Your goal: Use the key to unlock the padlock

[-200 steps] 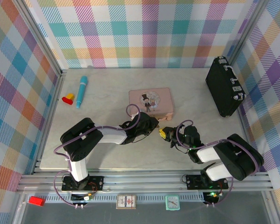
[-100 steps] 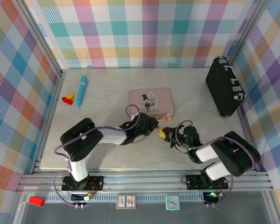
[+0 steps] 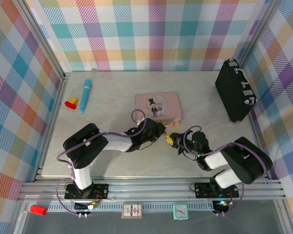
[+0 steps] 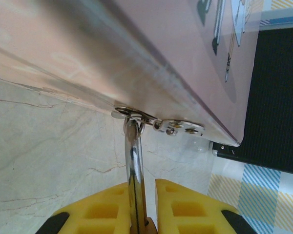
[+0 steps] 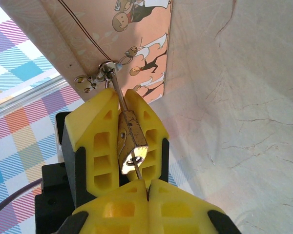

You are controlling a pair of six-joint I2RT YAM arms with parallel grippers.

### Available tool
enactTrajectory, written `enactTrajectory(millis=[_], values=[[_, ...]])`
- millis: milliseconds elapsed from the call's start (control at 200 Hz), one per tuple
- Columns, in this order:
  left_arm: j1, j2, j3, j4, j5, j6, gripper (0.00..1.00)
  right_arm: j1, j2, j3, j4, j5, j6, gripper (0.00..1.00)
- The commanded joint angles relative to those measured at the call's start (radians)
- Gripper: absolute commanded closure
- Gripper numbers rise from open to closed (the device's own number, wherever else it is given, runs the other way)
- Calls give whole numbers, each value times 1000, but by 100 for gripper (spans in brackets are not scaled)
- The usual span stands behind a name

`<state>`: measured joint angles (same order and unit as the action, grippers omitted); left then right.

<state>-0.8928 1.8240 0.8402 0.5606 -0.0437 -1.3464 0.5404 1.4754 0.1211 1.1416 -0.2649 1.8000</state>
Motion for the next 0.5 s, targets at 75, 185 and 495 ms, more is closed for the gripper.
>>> enactTrajectory(millis=[75, 185, 495], values=[[-24, -58, 1, 157, 42, -54, 100, 3, 65, 11, 112, 43, 33, 100], [-24, -55, -3, 163, 42, -57, 100, 3, 93, 12, 144, 45, 42, 100], [-24, -61, -12, 166, 39, -59, 100, 3, 109, 8, 154, 55, 42, 100]])
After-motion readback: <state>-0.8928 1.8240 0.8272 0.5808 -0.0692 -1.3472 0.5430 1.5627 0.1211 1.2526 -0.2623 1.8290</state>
